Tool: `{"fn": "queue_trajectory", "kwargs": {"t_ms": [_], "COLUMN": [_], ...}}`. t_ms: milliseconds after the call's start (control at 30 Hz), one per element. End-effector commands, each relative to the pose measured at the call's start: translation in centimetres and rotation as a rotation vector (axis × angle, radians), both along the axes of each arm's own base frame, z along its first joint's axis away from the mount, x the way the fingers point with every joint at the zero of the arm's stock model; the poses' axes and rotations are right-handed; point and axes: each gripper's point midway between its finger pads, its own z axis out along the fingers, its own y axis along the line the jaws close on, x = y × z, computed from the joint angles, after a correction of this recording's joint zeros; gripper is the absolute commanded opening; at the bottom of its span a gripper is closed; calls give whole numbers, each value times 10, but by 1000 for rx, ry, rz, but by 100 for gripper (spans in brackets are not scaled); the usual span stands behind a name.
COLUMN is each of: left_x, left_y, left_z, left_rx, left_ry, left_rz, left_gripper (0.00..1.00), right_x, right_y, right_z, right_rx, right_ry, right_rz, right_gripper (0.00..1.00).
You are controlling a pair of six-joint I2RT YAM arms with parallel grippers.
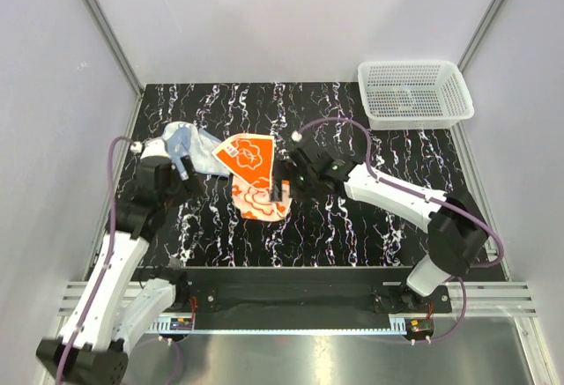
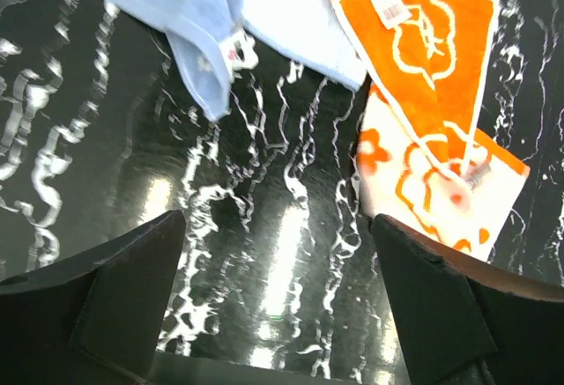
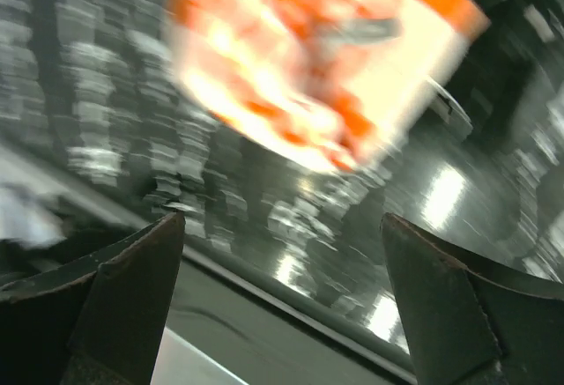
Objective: Roll the towels
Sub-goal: Move the towel to the center of the board
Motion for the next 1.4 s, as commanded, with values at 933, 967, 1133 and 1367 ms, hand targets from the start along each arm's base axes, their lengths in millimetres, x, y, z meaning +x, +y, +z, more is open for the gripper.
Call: {"fn": "queue_trajectory", "kwargs": {"t_ms": [933, 967, 1133, 1367], "left_x": [187, 190, 205, 227], "left_y": [-46, -47, -49, -44], "left_z": [-56, -59, -88, -110], "left_rx": [-94, -98, -100, -90], "left_ry": [186, 189, 232, 263], "left_rz": [67, 71, 97, 127], "left_gripper": [79, 79, 77, 71], "right_x": [94, 93, 84, 73], "right_y": [-50, -49, -53, -62], "right_z": [5, 4, -12, -22], "right_rx": [2, 3, -18, -48], "right_ry": [0, 5, 45, 67], "right_rz": [-83, -79, -70, -66], "right_gripper": [100, 100, 98, 98]}}
